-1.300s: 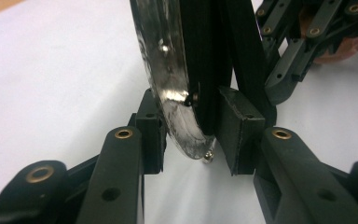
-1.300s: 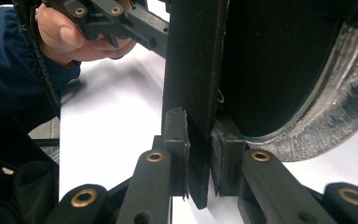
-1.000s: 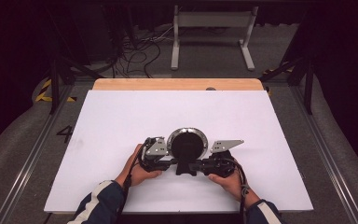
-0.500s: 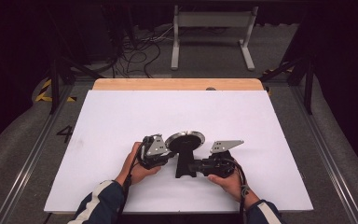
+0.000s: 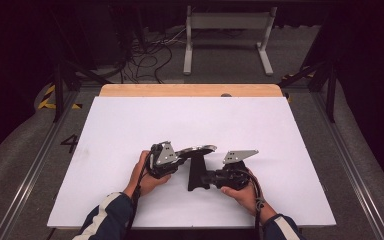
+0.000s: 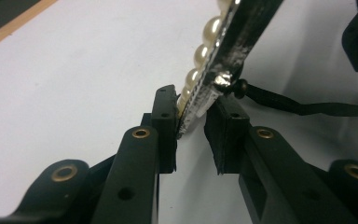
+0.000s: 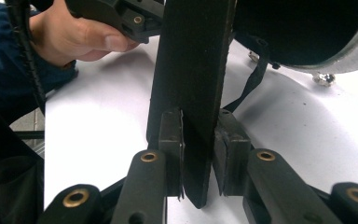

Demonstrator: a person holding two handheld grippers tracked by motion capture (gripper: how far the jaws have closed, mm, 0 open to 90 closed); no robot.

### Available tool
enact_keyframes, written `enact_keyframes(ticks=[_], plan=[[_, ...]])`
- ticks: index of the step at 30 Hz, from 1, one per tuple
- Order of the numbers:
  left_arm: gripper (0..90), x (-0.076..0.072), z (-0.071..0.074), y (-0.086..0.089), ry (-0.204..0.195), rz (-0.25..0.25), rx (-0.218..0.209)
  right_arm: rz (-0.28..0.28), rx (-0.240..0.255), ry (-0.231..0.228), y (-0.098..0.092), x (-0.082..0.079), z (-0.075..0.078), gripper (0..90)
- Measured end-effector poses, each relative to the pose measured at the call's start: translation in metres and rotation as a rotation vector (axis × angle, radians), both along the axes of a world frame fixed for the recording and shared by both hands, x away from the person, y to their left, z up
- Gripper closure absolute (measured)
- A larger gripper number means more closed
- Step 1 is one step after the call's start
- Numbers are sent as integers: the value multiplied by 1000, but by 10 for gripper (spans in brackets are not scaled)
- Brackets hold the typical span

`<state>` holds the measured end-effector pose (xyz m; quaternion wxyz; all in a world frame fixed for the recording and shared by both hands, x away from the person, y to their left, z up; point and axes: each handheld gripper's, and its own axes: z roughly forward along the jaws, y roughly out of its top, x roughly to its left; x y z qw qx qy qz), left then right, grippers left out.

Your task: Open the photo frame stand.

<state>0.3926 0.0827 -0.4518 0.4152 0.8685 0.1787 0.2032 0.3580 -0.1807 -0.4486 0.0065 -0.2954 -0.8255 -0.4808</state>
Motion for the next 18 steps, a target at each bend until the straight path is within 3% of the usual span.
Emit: enact_keyframes(ticks=[5, 11, 13, 15, 18], plan=[[743, 1, -1, -2, -14, 21, -1, -21, 3, 7, -2, 3, -2, 751], [739, 3, -3, 0, 8, 27, -34, -38, -11, -9, -2, 2, -2, 753], [730, 5, -2, 3, 39, 25, -61, -56, -23, -20, -2, 0, 0, 754], [639, 6, -1, 7, 59, 31, -69, -73, -28, -29, -4, -2, 1, 739], [608, 2, 5, 14, 66, -1, -86, -78, -17, -48, -8, -5, 3, 714]])
